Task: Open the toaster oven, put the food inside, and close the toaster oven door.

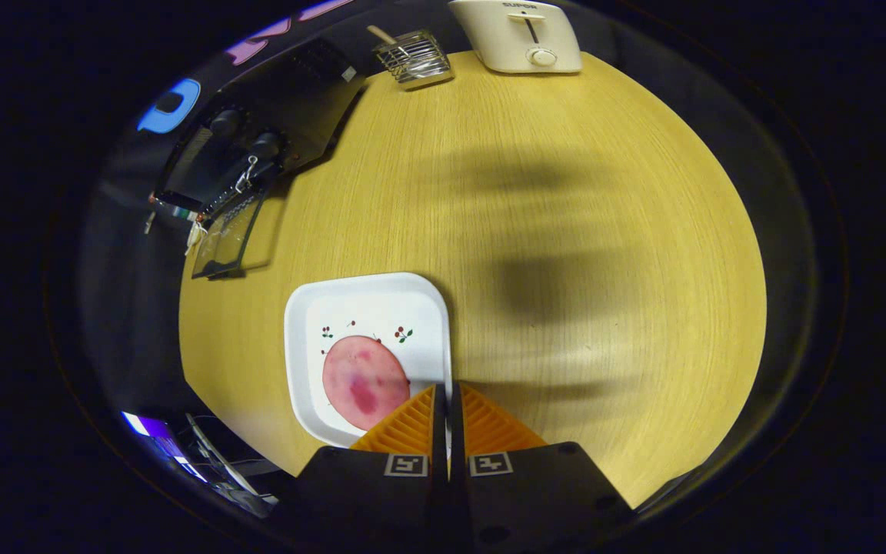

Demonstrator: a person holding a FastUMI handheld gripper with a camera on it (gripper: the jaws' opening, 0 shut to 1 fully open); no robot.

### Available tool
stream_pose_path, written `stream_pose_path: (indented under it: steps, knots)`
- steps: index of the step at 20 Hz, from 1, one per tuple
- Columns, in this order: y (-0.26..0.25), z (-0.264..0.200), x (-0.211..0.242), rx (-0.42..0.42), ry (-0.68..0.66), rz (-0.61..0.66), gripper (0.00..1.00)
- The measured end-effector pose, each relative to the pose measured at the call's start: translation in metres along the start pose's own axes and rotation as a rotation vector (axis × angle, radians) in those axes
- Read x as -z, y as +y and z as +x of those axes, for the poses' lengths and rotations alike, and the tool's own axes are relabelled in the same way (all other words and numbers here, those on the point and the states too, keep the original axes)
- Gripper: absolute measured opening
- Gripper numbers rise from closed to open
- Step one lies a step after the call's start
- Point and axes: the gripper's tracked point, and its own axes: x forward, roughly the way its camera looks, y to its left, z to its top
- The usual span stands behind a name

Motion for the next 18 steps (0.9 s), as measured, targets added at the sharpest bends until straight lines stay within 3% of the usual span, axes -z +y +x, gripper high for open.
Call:
stream_pose_path:
  steps: [3, 6, 13, 18]
  knots:
    - [0.015, -0.013, -0.001, -0.145, -0.04, 0.166, 0.05]
    - [0.02, -0.019, -0.003, -0.228, -0.079, 0.304, 0.05]
    - [0.049, -0.037, -0.007, -0.334, -0.198, 0.512, 0.05]
    - [0.116, -0.051, -0.002, -0.399, -0.268, 0.586, 0.05]
